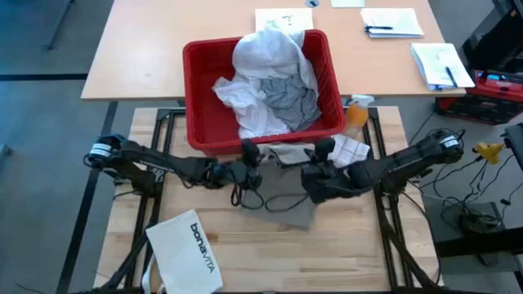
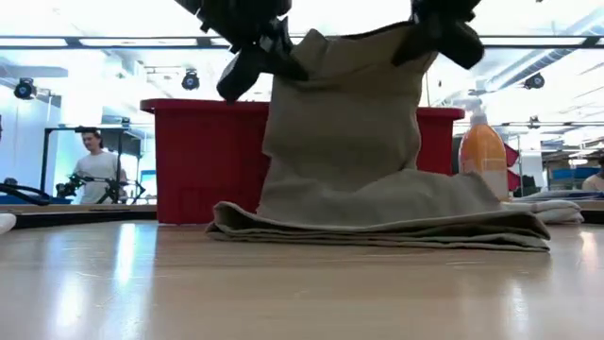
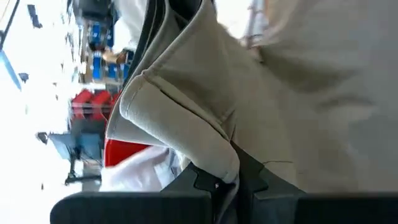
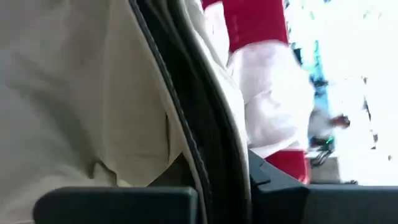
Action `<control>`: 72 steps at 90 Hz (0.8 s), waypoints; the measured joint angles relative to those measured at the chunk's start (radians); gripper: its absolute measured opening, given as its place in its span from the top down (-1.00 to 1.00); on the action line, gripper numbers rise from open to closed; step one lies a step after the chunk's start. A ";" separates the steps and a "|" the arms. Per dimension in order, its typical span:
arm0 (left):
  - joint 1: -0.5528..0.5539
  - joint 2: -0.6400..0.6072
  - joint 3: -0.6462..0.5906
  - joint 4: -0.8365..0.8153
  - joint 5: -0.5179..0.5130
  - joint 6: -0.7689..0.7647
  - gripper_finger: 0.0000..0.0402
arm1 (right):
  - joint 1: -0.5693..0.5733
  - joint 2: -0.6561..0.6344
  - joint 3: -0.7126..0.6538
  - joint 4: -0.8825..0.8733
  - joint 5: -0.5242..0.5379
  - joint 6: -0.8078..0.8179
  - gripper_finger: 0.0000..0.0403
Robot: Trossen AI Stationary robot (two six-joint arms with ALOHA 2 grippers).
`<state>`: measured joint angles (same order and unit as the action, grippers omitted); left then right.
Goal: Fold laundry
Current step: Fold the brown shorts
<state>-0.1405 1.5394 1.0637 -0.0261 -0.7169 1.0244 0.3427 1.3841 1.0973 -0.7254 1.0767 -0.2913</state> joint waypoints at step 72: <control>-0.288 0.278 -0.006 0.014 0.015 -0.370 1.00 | 0.339 0.175 -0.258 0.343 -0.245 0.124 0.90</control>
<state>-0.4283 1.8177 1.0576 -0.0118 -0.7023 0.6539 0.6820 1.5595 0.8389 -0.3828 0.8319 -0.1675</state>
